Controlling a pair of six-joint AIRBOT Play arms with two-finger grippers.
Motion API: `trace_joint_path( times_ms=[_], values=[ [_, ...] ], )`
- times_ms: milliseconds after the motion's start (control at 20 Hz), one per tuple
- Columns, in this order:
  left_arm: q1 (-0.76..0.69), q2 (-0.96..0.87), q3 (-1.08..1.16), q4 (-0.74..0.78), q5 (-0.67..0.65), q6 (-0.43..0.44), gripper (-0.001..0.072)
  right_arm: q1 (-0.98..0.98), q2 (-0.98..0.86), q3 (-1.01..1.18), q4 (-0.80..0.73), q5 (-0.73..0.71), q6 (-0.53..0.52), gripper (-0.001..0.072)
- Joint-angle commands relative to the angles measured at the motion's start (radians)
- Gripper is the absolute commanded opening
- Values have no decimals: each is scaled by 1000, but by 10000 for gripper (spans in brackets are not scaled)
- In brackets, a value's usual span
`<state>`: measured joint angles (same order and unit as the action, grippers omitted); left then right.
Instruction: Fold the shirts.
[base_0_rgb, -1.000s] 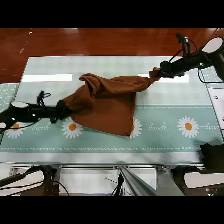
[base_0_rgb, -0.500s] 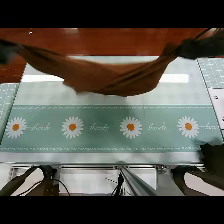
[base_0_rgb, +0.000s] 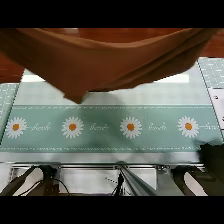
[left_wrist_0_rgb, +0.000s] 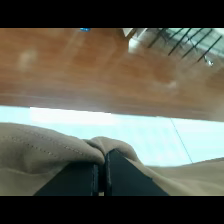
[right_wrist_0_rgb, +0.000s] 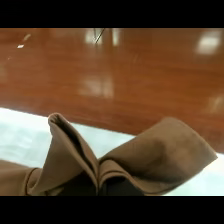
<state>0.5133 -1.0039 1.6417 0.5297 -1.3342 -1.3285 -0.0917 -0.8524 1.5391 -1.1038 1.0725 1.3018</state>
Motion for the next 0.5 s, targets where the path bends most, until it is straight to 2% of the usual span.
trace_joint_path(
  times_ms=[0,200,450],
  values=[
    [-3,5,12,6,-79,-4,23,-1,42,0,-37,13,10,29],
    [-61,5,-112,88,-79,3,24,0,-12,0,-27,72,10,29],
    [-143,-41,-415,130,-68,85,24,5,-162,0,2,243,10,29]
  ],
)
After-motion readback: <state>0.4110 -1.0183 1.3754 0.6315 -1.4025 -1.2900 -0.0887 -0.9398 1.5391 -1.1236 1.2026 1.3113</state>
